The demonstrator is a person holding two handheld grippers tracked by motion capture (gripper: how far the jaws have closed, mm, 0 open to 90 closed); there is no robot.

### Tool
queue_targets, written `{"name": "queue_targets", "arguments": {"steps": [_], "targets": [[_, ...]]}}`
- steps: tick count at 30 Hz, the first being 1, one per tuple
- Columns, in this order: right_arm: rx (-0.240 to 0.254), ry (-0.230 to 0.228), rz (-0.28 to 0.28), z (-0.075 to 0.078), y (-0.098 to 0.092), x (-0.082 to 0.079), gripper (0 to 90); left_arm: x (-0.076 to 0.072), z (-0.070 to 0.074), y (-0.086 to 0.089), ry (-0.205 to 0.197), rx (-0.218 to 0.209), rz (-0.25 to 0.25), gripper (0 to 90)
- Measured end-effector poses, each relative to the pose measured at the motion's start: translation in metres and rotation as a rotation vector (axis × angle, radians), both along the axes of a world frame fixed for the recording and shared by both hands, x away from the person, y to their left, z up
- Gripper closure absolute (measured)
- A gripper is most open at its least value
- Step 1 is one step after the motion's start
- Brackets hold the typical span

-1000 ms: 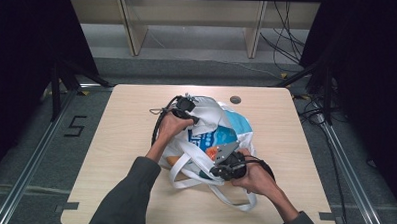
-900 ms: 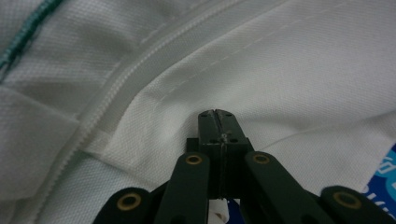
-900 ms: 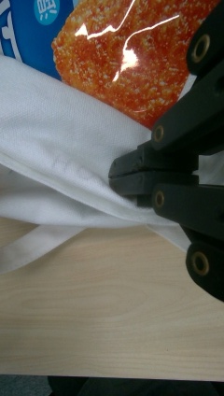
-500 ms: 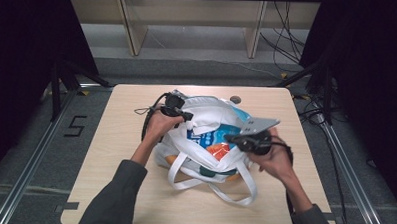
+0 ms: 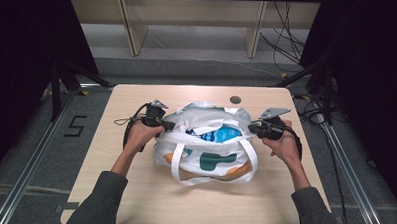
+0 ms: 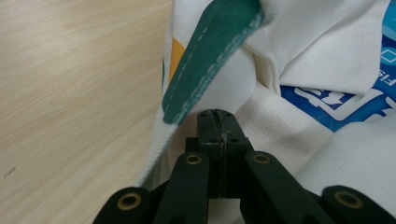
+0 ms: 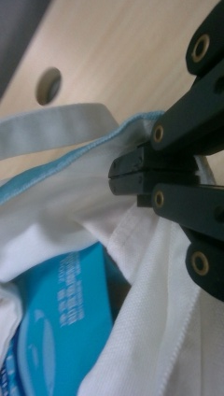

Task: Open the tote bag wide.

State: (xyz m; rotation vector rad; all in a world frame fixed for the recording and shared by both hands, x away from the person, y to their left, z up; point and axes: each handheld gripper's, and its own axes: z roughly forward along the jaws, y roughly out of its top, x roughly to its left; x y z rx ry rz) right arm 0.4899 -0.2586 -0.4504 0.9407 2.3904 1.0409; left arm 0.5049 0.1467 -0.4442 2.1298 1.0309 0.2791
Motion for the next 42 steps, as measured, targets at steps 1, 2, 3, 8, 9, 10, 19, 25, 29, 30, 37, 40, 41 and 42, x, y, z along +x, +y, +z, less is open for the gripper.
{"name": "queue_targets", "arguments": {"steps": [1,2,3,8,9,10,19,25,29,30,37,40,41,42], "targets": [[0.015,0.016,-0.007,-0.007,0.0,0.002,90.0,0.0,-0.002,0.0,0.002,-0.002,0.004,89.5],[-0.006,0.043,-0.005,-0.02,0.004,0.003,90.0,0.0,-0.005,-0.001,0.003,0.003,0.005,89.6],[-0.019,0.049,-0.001,-0.024,0.006,0.003,90.0,0.0,-0.005,-0.001,0.003,0.003,0.005,89.6],[-0.043,0.032,-0.019,-0.014,0.007,-0.002,90.0,-0.001,0.004,-0.002,0.009,0.002,0.014,88.6],[0.001,-0.021,0.013,0.01,0.003,-0.007,90.0,-0.002,0.008,-0.003,0.004,-0.019,0.009,87.7],[0.031,-0.044,0.017,0.024,0.004,-0.012,90.0,-0.003,0.013,-0.006,-0.005,-0.029,0.003,87.6],[0.004,-0.075,0.238,0.049,0.071,-0.035,90.0,0.013,0.02,-0.06,0.012,-0.026,-0.086,88.2],[-0.053,0.025,0.334,0.032,0.08,-0.044,90.0,0.028,0.003,-0.063,0.053,0.037,-0.041,89.2],[-0.085,0.065,0.375,0.026,0.076,-0.062,90.0,0.033,-0.002,-0.068,0.042,0.082,0.001,89.4],[-0.09,0.087,0.386,0.024,0.074,-0.067,90.0,0.035,-0.003,-0.069,0.049,0.089,0.006,89.4],[-0.085,0.141,0.461,0.004,0.07,-0.087,90.0,0.042,-0.007,-0.071,0.029,0.113,0.045,89.6],[-0.087,0.14,0.462,0.006,0.07,-0.085,90.0,0.041,-0.004,-0.071,0.036,0.118,0.031,89.4],[-0.082,0.132,0.451,0.008,0.07,-0.085,90.0,0.038,-0.001,-0.069,0.027,0.102,0.026,89.3],[-0.045,0.09,0.439,0.017,0.065,-0.081,90.0,0.034,0.003,-0.065,0.035,0.08,0.012,87.4]]}}
